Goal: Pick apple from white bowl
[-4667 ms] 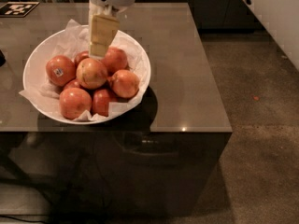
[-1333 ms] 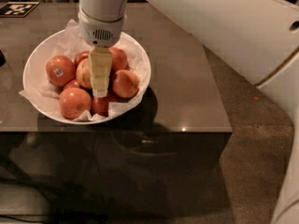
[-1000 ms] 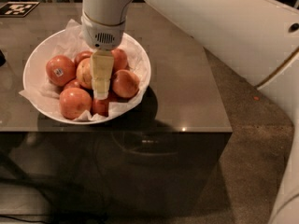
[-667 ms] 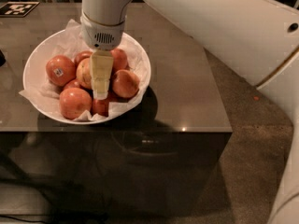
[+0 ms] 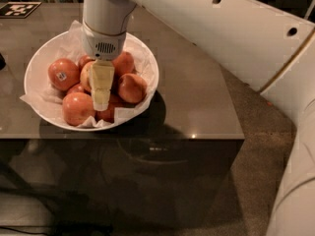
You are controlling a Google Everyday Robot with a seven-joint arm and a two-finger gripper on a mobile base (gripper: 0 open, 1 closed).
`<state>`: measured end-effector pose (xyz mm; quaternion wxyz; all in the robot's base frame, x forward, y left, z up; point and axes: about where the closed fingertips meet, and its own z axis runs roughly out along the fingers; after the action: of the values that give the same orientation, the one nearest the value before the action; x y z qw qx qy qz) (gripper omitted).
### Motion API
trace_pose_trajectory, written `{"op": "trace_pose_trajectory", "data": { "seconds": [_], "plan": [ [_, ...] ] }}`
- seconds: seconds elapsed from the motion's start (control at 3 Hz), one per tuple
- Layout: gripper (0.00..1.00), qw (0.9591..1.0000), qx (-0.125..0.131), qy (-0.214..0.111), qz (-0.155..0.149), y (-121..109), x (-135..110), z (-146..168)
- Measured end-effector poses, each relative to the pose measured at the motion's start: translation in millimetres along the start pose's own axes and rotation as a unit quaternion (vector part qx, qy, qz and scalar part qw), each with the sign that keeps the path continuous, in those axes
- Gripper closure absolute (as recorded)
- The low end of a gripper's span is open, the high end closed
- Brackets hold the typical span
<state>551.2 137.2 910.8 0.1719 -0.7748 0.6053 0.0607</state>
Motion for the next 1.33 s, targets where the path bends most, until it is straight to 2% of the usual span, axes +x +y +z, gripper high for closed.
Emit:
{"op": "trace_pose_trajectory", "data": {
  "seconds": [0.33, 1.33],
  "plan": [
    [0.19, 1.0000, 0.000, 0.000, 0.000, 0.0, 0.0, 0.0],
    [0.89, 1.0000, 0.000, 0.000, 0.000, 0.0, 0.0, 0.0]
  ]
}}
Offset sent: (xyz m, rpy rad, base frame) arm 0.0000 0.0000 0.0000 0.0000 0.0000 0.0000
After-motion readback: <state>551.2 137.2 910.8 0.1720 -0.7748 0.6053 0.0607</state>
